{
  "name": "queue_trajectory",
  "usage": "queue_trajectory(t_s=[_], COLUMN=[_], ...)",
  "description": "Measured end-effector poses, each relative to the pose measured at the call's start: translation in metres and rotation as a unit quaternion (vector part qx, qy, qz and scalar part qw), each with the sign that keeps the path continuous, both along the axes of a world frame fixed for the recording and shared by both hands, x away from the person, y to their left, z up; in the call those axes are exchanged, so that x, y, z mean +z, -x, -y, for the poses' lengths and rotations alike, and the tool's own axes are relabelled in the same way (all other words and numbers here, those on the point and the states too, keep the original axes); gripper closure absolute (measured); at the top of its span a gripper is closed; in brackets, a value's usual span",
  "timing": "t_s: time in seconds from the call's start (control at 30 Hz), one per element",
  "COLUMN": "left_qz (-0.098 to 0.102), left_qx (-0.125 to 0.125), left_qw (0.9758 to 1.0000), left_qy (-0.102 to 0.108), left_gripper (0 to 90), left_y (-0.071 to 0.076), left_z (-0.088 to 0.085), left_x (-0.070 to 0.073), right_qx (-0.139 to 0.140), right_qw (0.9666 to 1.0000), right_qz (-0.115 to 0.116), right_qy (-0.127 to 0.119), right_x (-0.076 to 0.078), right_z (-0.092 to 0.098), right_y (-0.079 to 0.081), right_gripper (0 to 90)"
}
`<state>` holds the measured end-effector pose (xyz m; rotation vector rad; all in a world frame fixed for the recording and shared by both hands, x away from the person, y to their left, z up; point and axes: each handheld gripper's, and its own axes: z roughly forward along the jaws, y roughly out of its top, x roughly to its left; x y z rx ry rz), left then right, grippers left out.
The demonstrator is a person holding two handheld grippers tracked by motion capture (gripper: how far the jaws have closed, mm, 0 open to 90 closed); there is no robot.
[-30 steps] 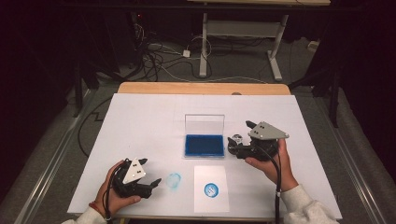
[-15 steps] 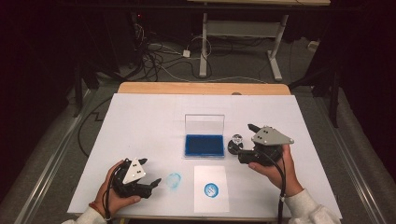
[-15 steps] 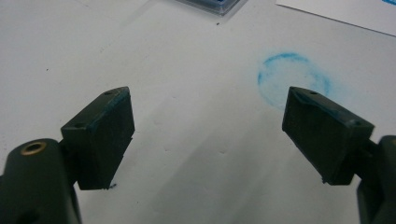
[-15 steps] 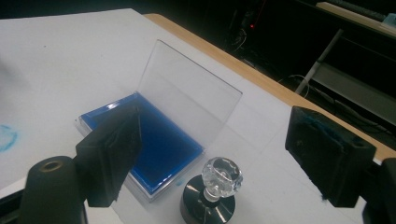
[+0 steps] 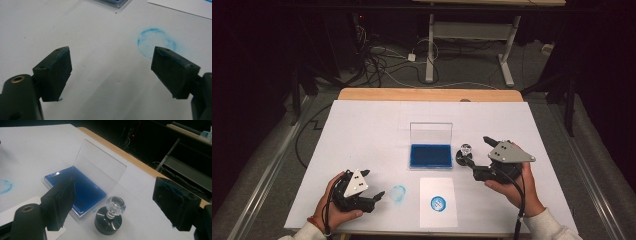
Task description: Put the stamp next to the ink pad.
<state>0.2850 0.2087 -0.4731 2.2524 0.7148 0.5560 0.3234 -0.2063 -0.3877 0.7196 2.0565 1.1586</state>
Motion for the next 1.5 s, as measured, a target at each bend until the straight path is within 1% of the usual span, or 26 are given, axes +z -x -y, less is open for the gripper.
queue_trajectory(t_s=[0.1, 0.2, 0.4, 0.47, 0.53, 0.6, 0.67, 0.77, 0.83, 0.9, 0.97, 1.2, 1.37, 1.47, 1.5], left_qz=[0.0, 0.001, -0.001, -0.001, -0.001, -0.001, 0.0, -0.001, -0.001, -0.001, -0.001, -0.001, -0.001, -0.001, -0.001], left_qx=[0.0, -0.001, -0.001, -0.001, -0.001, -0.002, -0.001, -0.001, -0.002, -0.002, -0.002, -0.003, -0.004, -0.004, -0.004], left_qw=[1.0, 1.0, 1.0, 1.0, 1.0, 1.0, 1.0, 1.0, 1.0, 1.0, 1.0, 1.0, 1.0, 1.0, 1.0], left_qy=[0.0, -0.002, -0.003, -0.003, -0.005, -0.005, -0.006, -0.005, -0.006, -0.006, -0.006, -0.008, -0.009, -0.008, -0.008], left_gripper=[16.4, 16.4, 16.4, 16.4, 16.4, 16.4, 16.4, 16.4, 16.4, 16.4, 16.4, 16.4, 16.4, 16.4, 16.4], left_y=[0.0, 0.0, 0.0, 0.0, 0.0, 0.0, 0.0, 0.0, 0.0, 0.0, 0.0, 0.0, 0.0, -0.001, -0.001], left_z=[0.0, 0.0, 0.001, 0.001, 0.001, 0.001, 0.001, 0.001, 0.001, 0.002, 0.002, 0.002, 0.002, 0.002, 0.002], left_x=[0.0, 0.0, -0.001, -0.001, -0.001, -0.001, -0.001, -0.001, -0.001, -0.001, -0.001, -0.002, -0.002, -0.002, -0.002], right_qx=[0.001, -0.003, -0.007, -0.003, -0.003, -0.004, -0.004, -0.004, -0.003, -0.004, -0.008, -0.01, -0.009, -0.011, -0.012], right_qw=[1.0, 1.0, 1.0, 1.0, 0.9999, 0.9999, 0.9999, 0.9998, 0.9999, 0.9999, 0.9998, 0.9998, 0.9997, 0.9997, 0.9996], right_qz=[0.0, 0.006, 0.007, 0.008, 0.013, 0.013, 0.012, 0.017, 0.016, 0.012, 0.018, 0.018, 0.02, 0.02, 0.023], right_qy=[0.001, 0.003, 0.001, -0.003, -0.001, 0.001, 0.0, 0.006, 0.002, 0.003, 0.0, -0.001, 0.006, 0.004, 0.01], right_x=[0.0, -0.001, -0.002, -0.003, -0.003, -0.004, -0.006, -0.008, -0.009, -0.011, -0.013, -0.019, -0.025, -0.029, -0.031], right_z=[0.002, 0.005, 0.01, 0.012, 0.014, 0.016, 0.017, 0.02, 0.022, 0.024, 0.026, 0.035, 0.043, 0.048, 0.049], right_y=[0.003, 0.005, 0.01, 0.012, 0.014, 0.015, 0.016, 0.018, 0.02, 0.021, 0.022, 0.027, 0.031, 0.033, 0.034], right_gripper=[19.3, 19.2, 19.2, 19.2, 19.2, 19.2, 19.2, 19.1, 19.1, 18.9, 19.0, 19.0, 18.9, 18.9, 18.7])
